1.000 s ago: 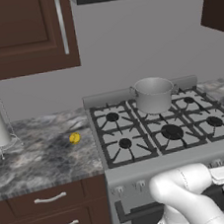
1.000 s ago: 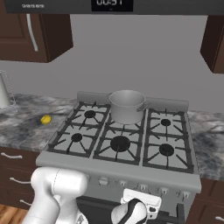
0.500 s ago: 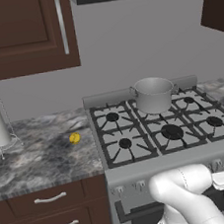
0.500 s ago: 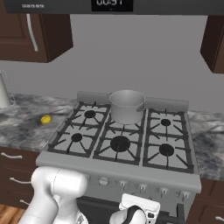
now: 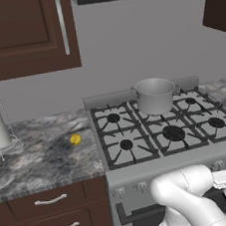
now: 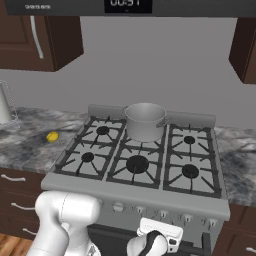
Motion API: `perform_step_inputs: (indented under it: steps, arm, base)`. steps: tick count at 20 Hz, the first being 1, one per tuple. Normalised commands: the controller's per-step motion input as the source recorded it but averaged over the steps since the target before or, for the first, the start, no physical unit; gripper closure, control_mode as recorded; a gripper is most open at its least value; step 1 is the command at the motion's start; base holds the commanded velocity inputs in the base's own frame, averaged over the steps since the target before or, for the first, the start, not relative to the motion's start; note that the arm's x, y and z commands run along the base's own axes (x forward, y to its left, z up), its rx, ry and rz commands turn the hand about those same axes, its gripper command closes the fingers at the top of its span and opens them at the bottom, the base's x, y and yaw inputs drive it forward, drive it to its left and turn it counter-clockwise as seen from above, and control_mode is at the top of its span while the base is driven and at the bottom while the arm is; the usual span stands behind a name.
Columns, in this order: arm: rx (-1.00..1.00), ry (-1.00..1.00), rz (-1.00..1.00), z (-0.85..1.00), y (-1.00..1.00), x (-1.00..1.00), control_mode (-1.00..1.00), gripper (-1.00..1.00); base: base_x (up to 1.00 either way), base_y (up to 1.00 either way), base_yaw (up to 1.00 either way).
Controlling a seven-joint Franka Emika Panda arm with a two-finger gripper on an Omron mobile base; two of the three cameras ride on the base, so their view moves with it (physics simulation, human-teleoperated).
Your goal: Turn on the burner for the pot on the stove. Wait thirty seconds for the pot to heat up. Then add the lemon to the pot.
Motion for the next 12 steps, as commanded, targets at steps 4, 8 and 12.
perform_step_inputs:
  steps: [4, 8, 12]
  arm:
    - [0.00, 0.00, 0.00, 0.00, 0.00, 0.00, -1.00, -1.00]
    - [0.00, -0.04, 0.00, 0.00, -0.03, -0.01, -1.00, -1.00]
    - [0.00, -0.03, 0.00, 0.00, -0.03, 0.00, -1.00, -1.00]
  base:
    - [0.00, 0.00, 0.00]
    - [0.00, 0.00, 0.00]
    - [0.00, 0.00, 0.00]
